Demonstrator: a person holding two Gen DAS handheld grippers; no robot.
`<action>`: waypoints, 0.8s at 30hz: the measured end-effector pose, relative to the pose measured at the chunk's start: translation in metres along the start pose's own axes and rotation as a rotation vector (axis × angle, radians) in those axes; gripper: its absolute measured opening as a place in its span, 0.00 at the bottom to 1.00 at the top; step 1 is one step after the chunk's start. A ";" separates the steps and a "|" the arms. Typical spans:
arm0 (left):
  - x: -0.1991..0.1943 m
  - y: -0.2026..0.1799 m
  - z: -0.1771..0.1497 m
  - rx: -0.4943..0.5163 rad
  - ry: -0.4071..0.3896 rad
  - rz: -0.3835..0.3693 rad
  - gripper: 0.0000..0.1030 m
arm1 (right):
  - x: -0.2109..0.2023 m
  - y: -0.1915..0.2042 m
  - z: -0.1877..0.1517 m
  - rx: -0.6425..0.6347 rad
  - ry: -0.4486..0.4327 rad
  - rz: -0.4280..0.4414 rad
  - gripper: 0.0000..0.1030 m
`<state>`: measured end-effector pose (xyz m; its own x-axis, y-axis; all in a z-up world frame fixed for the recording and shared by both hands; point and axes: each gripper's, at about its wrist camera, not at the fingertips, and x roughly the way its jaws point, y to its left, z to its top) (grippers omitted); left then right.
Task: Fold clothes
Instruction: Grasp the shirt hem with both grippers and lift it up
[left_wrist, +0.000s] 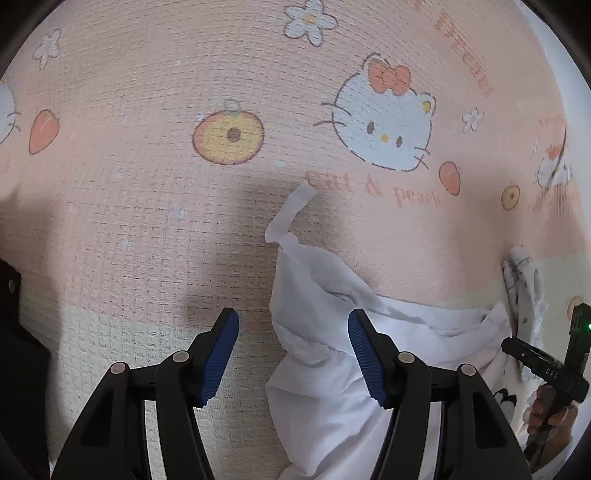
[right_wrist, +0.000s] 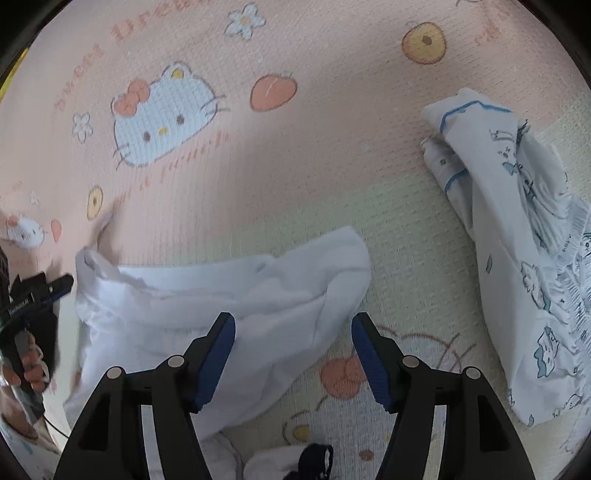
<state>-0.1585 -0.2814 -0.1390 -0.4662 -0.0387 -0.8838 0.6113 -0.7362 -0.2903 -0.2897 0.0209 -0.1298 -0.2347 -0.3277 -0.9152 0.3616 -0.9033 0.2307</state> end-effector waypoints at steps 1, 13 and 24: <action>0.001 0.000 -0.001 0.001 0.000 0.004 0.57 | 0.002 0.000 -0.001 -0.006 0.005 -0.014 0.63; 0.024 -0.011 -0.011 0.055 0.025 0.027 0.57 | 0.024 -0.011 0.011 0.047 -0.026 -0.036 0.63; 0.031 -0.049 -0.034 0.279 -0.071 0.155 0.29 | 0.033 0.029 0.002 -0.124 -0.067 -0.212 0.24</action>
